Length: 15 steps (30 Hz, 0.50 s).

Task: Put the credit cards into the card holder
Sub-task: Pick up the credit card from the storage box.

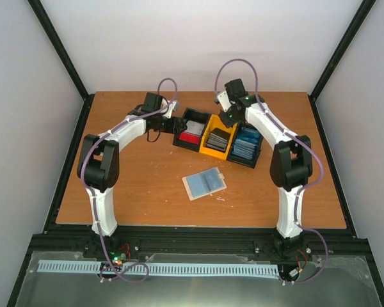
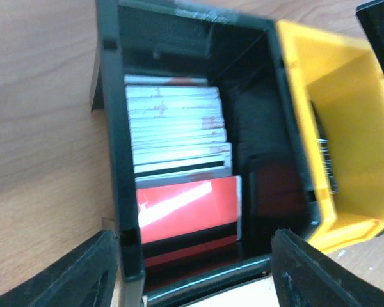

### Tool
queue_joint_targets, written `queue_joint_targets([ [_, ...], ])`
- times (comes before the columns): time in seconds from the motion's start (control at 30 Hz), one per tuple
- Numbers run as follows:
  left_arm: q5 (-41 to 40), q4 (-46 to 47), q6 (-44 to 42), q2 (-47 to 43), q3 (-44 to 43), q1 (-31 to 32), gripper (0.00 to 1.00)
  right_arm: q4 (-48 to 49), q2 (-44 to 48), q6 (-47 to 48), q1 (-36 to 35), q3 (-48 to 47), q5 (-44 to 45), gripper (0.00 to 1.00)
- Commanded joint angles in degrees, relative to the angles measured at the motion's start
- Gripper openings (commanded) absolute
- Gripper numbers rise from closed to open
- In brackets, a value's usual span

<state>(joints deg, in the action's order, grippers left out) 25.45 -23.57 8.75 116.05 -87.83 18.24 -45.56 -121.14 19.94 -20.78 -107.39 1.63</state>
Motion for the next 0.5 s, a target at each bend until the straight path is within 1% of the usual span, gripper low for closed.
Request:
queue_joint_targets([
  [0.0,1.94,2.33,3.46,-5.72,-2.34,0.36,0.69,1.35,6.59,-5.27,0.44,3.16,-0.82,0.03],
  [0.07,1.71,4.07,5.33,-7.80,-1.10,0.34,0.74,0.41,8.78,-8.80,0.96,3.53,-5.15,0.03],
  [0.13,1.23,6.28,7.91,-10.61,0.80,0.37,0.79,-0.82,11.25,-15.69,2.06,3.59,-11.97,0.03],
  [0.2,1.86,8.69,10.96,-13.75,3.35,0.39,0.85,-0.58,12.76,-23.69,4.32,4.69,-21.95,0.03],
  [0.23,3.02,10.25,12.53,-15.49,4.88,0.39,0.87,1.07,13.73,-27.99,5.56,6.64,-28.46,0.03],
  [0.27,5.13,12.33,13.99,-17.03,6.72,0.39,0.89,3.89,14.90,-32.17,6.45,9.17,-33.93,0.03],
  [0.33,9.27,15.80,16.76,-19.01,9.55,0.55,0.95,11.22,17.95,-39.64,6.77,15.65,-42.16,0.03],
  [0.4,12.40,16.01,18.87,-19.25,10.35,0.73,0.97,17.98,20.23,-45.85,6.79,20.31,-46.83,0.03],
  [0.47,16.16,15.93,20.07,-18.55,10.29,1.03,0.97,24.99,21.58,-51.30,8.32,24.13,-52.51,0.03],
])
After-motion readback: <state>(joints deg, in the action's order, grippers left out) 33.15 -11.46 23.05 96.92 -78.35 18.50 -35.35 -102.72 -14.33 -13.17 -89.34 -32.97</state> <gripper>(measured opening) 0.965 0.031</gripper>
